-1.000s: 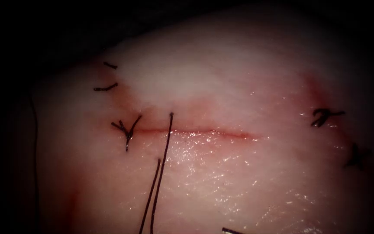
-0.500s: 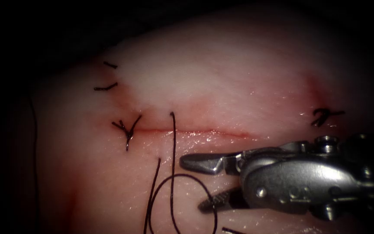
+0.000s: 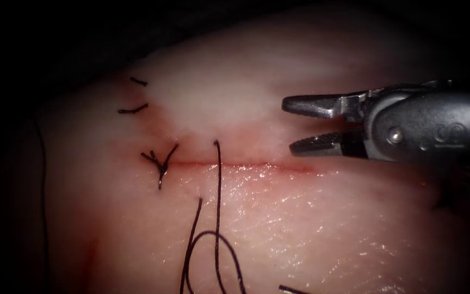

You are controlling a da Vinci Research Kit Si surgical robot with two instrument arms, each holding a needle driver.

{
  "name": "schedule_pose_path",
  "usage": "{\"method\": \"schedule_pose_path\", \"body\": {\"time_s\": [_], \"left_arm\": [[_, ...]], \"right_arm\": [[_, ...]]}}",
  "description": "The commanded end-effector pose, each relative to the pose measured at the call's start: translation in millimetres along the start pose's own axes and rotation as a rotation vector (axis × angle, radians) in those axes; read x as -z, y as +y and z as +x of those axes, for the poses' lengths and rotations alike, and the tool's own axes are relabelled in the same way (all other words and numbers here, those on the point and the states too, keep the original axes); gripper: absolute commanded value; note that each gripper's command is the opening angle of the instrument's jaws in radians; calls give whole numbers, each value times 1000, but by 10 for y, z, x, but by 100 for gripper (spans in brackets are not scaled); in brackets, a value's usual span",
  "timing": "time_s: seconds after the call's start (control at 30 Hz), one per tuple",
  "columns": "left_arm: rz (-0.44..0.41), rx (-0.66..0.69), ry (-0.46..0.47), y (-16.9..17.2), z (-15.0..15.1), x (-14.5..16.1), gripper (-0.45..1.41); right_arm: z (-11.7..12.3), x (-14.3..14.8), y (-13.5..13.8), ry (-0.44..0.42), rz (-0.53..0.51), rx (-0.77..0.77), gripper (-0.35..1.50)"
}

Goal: Wound Closure
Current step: Use the right hand to pull the full suture through except for a short tail.

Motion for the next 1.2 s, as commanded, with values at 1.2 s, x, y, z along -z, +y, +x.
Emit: {"method": "schedule_pose_path", "body": {"time_s": [1.2], "left_arm": [[1,-4,3,-8,-1,-7,-45]], "right_arm": [[0,-112,-95,65,114,-79,88]]}}
